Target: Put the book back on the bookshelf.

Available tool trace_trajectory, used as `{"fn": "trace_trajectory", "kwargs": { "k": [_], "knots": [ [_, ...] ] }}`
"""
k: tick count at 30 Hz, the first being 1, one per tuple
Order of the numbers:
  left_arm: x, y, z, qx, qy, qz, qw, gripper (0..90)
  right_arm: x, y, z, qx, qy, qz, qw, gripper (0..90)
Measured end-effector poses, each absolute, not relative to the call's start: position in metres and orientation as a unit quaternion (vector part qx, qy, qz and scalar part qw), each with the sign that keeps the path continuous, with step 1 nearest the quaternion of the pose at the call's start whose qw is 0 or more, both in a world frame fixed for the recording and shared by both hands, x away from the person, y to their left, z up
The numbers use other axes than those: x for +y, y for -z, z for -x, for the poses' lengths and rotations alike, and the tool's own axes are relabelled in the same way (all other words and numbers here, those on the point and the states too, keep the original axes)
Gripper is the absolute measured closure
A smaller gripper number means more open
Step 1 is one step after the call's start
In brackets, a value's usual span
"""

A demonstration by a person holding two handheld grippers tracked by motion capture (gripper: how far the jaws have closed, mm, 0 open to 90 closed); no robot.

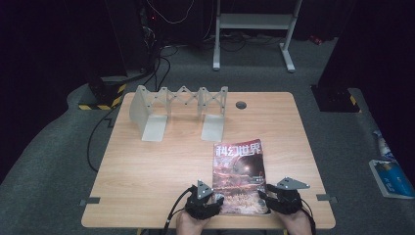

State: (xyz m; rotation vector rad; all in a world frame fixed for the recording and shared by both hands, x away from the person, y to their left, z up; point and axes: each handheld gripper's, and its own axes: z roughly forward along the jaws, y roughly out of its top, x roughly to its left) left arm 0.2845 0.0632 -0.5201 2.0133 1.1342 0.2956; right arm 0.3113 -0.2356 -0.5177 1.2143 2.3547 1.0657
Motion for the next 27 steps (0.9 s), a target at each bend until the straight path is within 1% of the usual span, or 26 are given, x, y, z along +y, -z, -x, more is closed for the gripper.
{"fn": "trace_trajectory", "kwargs": {
  "k": [27],
  "knots": [
    [0.089,0.523,-0.282,0.475,-0.135,-0.771,0.403,49.0,-0.21,0.518,-0.316,0.825,-0.374,-0.403,0.13,53.4]
  ]
}}
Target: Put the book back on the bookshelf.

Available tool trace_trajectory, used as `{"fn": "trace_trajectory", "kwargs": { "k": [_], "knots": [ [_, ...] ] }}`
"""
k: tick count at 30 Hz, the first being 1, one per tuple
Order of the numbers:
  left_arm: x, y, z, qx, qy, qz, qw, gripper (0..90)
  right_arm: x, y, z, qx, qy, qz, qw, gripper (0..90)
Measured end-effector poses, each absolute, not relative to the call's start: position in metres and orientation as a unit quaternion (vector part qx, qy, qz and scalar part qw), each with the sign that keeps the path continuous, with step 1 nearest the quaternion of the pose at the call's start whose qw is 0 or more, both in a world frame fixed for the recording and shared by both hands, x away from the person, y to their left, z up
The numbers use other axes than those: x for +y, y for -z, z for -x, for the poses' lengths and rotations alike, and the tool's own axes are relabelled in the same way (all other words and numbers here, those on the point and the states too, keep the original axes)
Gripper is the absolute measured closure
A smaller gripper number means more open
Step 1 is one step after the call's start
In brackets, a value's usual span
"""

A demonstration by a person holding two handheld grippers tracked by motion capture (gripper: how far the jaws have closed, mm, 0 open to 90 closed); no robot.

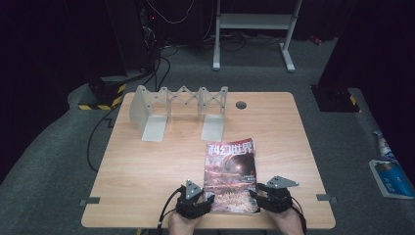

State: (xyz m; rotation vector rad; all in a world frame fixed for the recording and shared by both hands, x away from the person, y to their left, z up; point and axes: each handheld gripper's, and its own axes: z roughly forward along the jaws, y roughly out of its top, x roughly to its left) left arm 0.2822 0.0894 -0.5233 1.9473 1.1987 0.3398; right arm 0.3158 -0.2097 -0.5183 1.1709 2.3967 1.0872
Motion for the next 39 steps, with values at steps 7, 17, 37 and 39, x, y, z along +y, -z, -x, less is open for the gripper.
{"fn": "trace_trajectory", "kwargs": {
  "k": [7,17,37,39],
  "knots": [
    [0.091,0.524,-0.282,0.476,-0.136,-0.769,0.404,48.6,-0.206,0.518,-0.316,0.825,-0.374,-0.403,0.131,53.2],
    [0.091,0.525,-0.288,0.478,-0.129,-0.765,0.413,42.8,-0.211,0.521,-0.318,0.817,-0.389,-0.41,0.114,51.8],
    [0.085,0.529,-0.317,0.475,-0.165,-0.76,0.413,39.1,-0.218,0.519,-0.327,0.808,-0.399,-0.421,0.105,48.5],
    [0.085,0.529,-0.318,0.474,-0.166,-0.759,0.415,39.2,-0.219,0.516,-0.33,0.808,-0.395,-0.426,0.103,48.6]
  ]
}}
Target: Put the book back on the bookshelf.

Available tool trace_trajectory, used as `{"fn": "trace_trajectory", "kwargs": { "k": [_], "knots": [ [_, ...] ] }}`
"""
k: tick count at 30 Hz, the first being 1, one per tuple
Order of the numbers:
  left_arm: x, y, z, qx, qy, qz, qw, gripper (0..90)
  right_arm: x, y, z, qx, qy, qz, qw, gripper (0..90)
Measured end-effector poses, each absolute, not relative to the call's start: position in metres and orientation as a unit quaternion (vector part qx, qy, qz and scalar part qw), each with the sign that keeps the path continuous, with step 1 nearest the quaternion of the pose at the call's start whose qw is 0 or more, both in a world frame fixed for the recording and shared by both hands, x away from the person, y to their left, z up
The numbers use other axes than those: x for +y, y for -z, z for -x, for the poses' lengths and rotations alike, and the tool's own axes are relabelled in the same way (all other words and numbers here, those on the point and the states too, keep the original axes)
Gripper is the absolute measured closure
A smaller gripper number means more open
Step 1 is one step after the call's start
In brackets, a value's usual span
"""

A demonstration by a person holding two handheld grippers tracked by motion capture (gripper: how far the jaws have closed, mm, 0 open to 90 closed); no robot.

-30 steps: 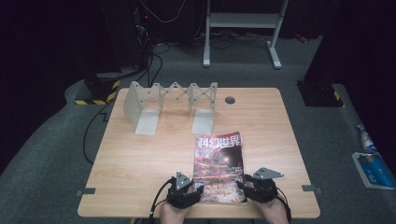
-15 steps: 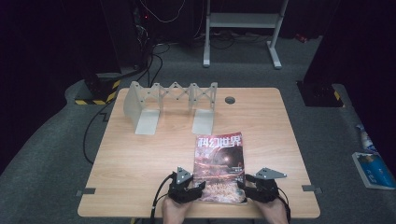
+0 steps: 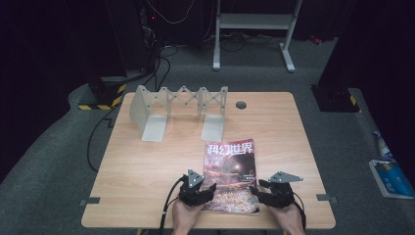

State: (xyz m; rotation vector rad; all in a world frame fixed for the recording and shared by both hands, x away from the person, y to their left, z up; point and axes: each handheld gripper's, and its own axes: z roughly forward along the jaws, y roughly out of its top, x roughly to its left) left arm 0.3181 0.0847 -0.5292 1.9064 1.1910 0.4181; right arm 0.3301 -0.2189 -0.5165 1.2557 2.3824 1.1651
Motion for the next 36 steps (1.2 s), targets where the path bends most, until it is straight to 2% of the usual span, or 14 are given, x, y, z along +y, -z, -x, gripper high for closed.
{"fn": "trace_trajectory", "kwargs": {
  "k": [5,22,25,36],
  "knots": [
    [0.085,0.53,-0.319,0.47,-0.172,-0.76,0.415,39.9,-0.218,0.512,-0.339,0.807,-0.386,-0.435,0.1,49.1],
    [0.084,0.533,-0.317,0.467,-0.183,-0.755,0.423,39.9,-0.203,0.501,-0.384,0.809,-0.36,-0.444,0.135,51.4],
    [0.084,0.533,-0.317,0.466,-0.184,-0.755,0.424,40.0,-0.203,0.5,-0.392,0.807,-0.356,-0.453,0.126,51.1],
    [0.084,0.533,-0.317,0.464,-0.187,-0.756,0.422,39.9,-0.199,0.503,-0.416,0.803,-0.345,-0.474,0.107,40.2]
  ]
}}
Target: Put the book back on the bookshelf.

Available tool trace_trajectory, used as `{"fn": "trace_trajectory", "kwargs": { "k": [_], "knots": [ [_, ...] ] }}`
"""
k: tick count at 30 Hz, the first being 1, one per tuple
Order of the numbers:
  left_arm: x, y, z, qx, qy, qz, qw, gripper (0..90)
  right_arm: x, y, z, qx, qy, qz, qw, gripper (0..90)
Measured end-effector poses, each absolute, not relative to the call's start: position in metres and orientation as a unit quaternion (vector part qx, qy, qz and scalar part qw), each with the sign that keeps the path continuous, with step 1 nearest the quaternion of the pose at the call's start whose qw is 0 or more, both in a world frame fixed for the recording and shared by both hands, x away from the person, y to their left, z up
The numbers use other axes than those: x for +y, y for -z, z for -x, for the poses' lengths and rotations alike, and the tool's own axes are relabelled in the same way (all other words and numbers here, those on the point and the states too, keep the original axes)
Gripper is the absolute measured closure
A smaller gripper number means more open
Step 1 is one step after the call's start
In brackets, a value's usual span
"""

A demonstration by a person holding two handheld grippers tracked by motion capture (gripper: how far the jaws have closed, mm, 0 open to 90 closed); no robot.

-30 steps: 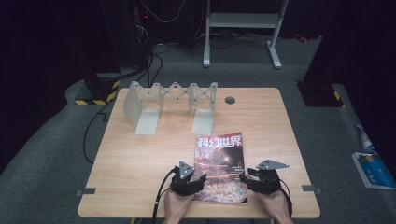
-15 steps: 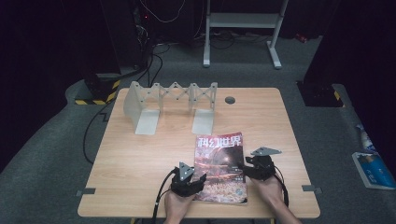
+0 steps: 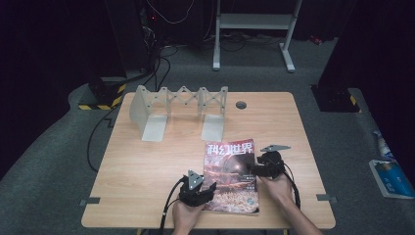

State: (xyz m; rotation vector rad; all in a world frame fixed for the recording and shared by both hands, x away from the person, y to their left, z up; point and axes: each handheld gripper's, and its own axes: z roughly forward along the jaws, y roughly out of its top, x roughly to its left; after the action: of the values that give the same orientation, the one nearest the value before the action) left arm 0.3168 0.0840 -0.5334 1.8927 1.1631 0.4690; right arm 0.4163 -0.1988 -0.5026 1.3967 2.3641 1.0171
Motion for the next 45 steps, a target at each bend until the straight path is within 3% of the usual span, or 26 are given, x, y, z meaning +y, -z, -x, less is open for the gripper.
{"fn": "trace_trajectory", "kwargs": {
  "k": [17,23,31,45],
  "knots": [
    [0.084,0.533,-0.317,0.461,-0.185,-0.758,0.423,40.0,-0.192,0.51,-0.438,0.786,-0.351,-0.504,0.077,37.6],
    [0.084,0.533,-0.317,0.461,-0.183,-0.758,0.423,40.1,-0.193,0.51,-0.438,0.777,-0.355,-0.515,0.076,40.8],
    [0.083,0.534,-0.316,0.461,-0.184,-0.757,0.424,40.1,-0.194,0.503,-0.432,0.774,-0.372,-0.505,0.089,52.3],
    [0.082,0.534,-0.316,0.463,-0.188,-0.756,0.422,40.2,-0.197,0.498,-0.414,0.779,-0.399,-0.477,0.076,55.7]
  ]
}}
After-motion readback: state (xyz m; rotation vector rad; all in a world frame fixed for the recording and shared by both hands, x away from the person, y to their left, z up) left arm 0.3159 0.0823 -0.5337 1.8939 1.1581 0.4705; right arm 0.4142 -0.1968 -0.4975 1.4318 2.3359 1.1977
